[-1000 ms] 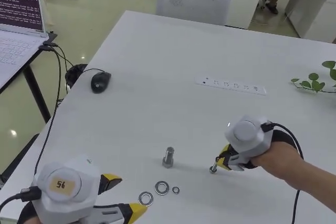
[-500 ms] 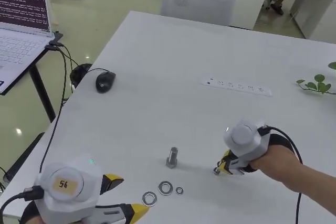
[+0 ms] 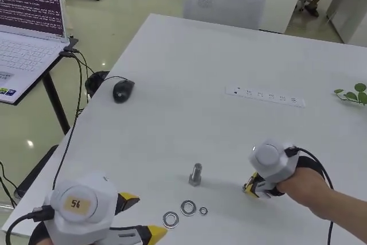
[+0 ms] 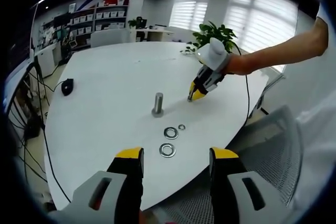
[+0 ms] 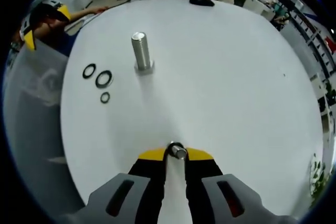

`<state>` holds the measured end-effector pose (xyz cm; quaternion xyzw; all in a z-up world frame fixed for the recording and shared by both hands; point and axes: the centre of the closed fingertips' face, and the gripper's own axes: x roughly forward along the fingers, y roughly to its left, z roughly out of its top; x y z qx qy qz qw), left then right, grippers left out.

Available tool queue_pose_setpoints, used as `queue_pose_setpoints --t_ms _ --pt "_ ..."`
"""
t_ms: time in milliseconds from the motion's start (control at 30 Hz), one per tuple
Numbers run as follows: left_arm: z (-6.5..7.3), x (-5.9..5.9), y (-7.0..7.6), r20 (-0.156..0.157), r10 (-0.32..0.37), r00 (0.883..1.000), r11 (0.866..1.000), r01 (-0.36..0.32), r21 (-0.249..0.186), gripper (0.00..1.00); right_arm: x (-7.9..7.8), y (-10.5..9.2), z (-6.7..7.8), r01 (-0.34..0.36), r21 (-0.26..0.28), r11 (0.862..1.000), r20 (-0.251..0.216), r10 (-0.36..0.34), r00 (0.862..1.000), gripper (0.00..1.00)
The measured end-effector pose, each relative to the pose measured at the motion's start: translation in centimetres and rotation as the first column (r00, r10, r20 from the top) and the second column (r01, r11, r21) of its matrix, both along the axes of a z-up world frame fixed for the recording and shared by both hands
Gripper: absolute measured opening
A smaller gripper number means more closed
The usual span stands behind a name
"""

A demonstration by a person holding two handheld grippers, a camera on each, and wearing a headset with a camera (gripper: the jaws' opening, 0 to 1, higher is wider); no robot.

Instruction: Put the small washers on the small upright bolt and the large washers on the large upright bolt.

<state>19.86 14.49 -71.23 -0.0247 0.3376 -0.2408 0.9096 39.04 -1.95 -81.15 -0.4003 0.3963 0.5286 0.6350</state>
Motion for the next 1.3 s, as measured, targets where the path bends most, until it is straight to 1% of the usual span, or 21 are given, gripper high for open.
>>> queue_pose_setpoints --t_ms 100,167,233,300,433,467,500,533,600,667,733,800,900,1000,1100,1167,1300 --pt "0.0 0.0 -0.1 -0.001 0.001 1.000 1.000 -0.001 -0.001 0.49 -0.1 -0.2 0.4 0.009 0.012 1.000 0.002 -0.009 1.000 0.16" --pt "0.0 0.0 -0.2 -0.001 -0.001 1.000 1.000 0.001 0.000 0.49 0.0 -0.6 0.7 0.021 0.013 1.000 0.017 -0.021 1.000 0.17" --pt "0.1 0.1 -0.3 0.002 -0.003 1.000 1.000 0.003 -0.001 0.49 0.0 -1.2 0.8 0.044 0.022 0.999 0.013 -0.044 0.999 0.17" --pt "0.1 0.1 -0.4 0.004 -0.006 1.000 1.000 0.006 -0.003 0.49 -0.4 -2.1 0.6 0.065 0.015 0.998 0.004 -0.065 0.998 0.17" --pt "0.2 0.3 -0.6 0.008 -0.011 1.000 1.000 0.011 -0.005 0.49 -1.6 -3.8 -0.3 0.094 -0.004 0.996 -0.022 -0.094 0.995 0.17" --pt "0.2 0.4 -0.7 0.009 -0.014 1.000 1.000 0.014 -0.005 0.49 -2.3 -4.0 -0.4 0.115 0.000 0.993 -0.042 -0.114 0.993 0.16" --pt "0.2 0.4 -0.7 0.009 -0.015 1.000 1.000 0.015 -0.005 0.49 -2.7 -4.0 -0.4 0.119 0.011 0.993 -0.049 -0.118 0.992 0.16" --pt "0.2 0.4 -0.8 0.009 -0.017 1.000 1.000 0.017 -0.005 0.49 -3.0 -4.0 -0.4 0.115 0.017 0.993 -0.054 -0.114 0.992 0.16" --pt "0.2 0.4 -0.9 0.009 -0.020 1.000 1.000 0.021 -0.005 0.49 -4.0 -4.1 -0.6 0.099 0.008 0.995 -0.055 -0.099 0.994 0.16" --pt "0.1 0.4 -1.0 0.008 -0.026 1.000 1.000 0.026 -0.004 0.49 -5.0 -3.4 -0.7 0.065 0.022 0.998 -0.065 -0.063 0.996 0.16" --pt "0.2 0.4 -1.1 0.007 -0.032 0.999 0.999 0.032 -0.002 0.49 -5.8 -2.9 -0.9 0.050 0.018 0.999 -0.071 -0.049 0.996 0.16" --pt "0.3 0.4 -1.2 0.010 -0.035 0.999 0.999 0.035 -0.002 0.49 -6.5 -2.0 -0.9 0.030 0.028 0.999 -0.077 -0.028 0.997 0.16" --pt "0.3 0.4 -1.1 0.011 -0.035 0.999 0.999 0.035 -0.001 0.49 -7.4 -0.2 -0.9 -0.020 0.054 0.998 -0.081 0.025 0.996 0.16" --pt "0.4 0.3 -1.1 0.011 -0.031 0.999 1.000 0.031 -0.001 0.49 -8.4 1.8 -0.8 -0.072 0.073 0.995 -0.083 0.078 0.993 0.16" --pt "0.2 0.2 -0.9 0.007 -0.027 1.000 1.000 0.027 0.002 0.49 -9.0 3.5 -0.9 -0.097 0.093 0.991 -0.098 0.106 0.989 0.16" --pt "0.2 0.1 -0.9 0.006 -0.023 1.000 1.000 0.023 0.002 0.49 -9.3 4.8 -0.8 -0.114 0.109 0.987 -0.093 0.125 0.988 0.17" --pt "0.2 -0.1 -0.8 0.005 -0.016 1.000 1.000 0.016 0.000 0.49 -9.7 6.6 -1.0 -0.134 0.124 0.983 -0.100 0.147 0.984 0.17"
